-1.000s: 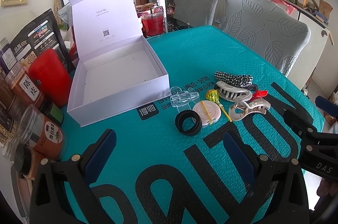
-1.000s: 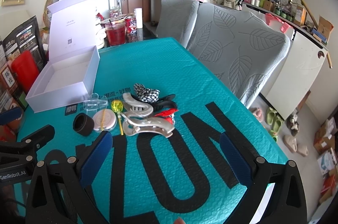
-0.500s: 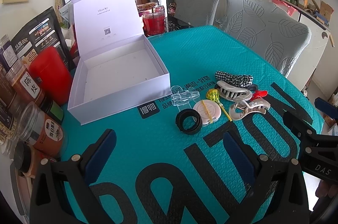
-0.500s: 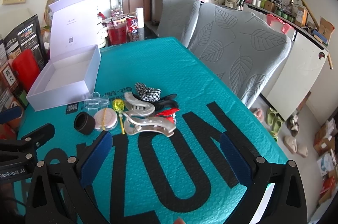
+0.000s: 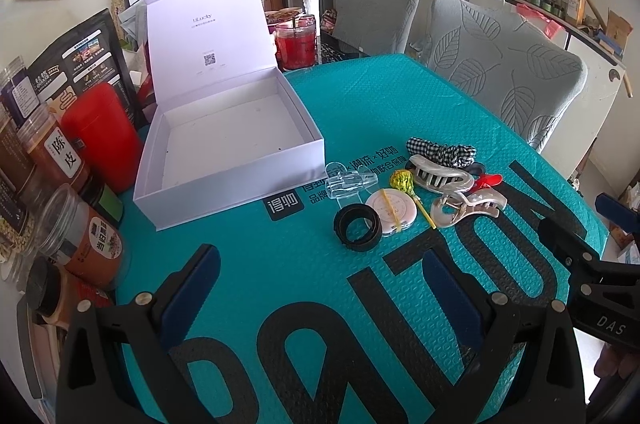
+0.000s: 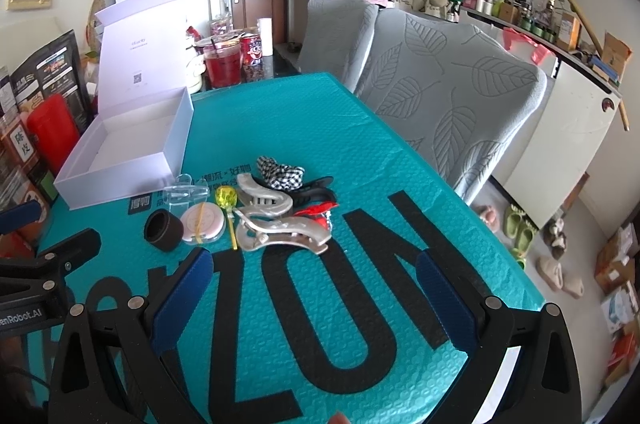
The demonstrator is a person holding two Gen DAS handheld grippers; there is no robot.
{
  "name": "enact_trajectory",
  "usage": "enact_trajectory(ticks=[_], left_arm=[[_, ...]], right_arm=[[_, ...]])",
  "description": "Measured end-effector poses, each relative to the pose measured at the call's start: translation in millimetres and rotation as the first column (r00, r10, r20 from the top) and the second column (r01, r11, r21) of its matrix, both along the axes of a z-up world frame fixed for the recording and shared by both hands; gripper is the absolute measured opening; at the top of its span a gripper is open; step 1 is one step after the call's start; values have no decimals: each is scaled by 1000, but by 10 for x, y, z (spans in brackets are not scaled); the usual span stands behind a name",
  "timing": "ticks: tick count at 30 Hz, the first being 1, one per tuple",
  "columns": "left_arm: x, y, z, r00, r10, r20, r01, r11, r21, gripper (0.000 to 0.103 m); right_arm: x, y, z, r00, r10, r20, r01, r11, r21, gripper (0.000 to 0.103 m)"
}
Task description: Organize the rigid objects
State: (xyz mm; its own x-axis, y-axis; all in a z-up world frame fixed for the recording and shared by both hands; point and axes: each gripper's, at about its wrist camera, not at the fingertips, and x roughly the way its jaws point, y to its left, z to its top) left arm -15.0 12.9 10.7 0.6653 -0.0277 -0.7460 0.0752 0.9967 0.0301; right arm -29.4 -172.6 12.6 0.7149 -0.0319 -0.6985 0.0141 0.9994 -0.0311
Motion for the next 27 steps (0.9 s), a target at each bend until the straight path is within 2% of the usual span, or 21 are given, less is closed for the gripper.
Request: enact_trajectory(ticks=[12, 19, 27], left_arm=[[-99, 22, -42, 1000, 1, -20, -2, 1000, -30, 103], [-67, 27, -145, 998, -11, -54, 6, 997, -79, 103], [56, 2, -287, 997, -20, -77, 13, 996, -89, 103]], right_arm=[[-125, -24, -38, 1000, 9, -1, -9, 1000, 24, 103], [-145, -51, -150, 1000, 28, -13, -27, 998, 56, 103], [-35, -89, -339, 997, 44, -58, -38, 995, 96, 103]])
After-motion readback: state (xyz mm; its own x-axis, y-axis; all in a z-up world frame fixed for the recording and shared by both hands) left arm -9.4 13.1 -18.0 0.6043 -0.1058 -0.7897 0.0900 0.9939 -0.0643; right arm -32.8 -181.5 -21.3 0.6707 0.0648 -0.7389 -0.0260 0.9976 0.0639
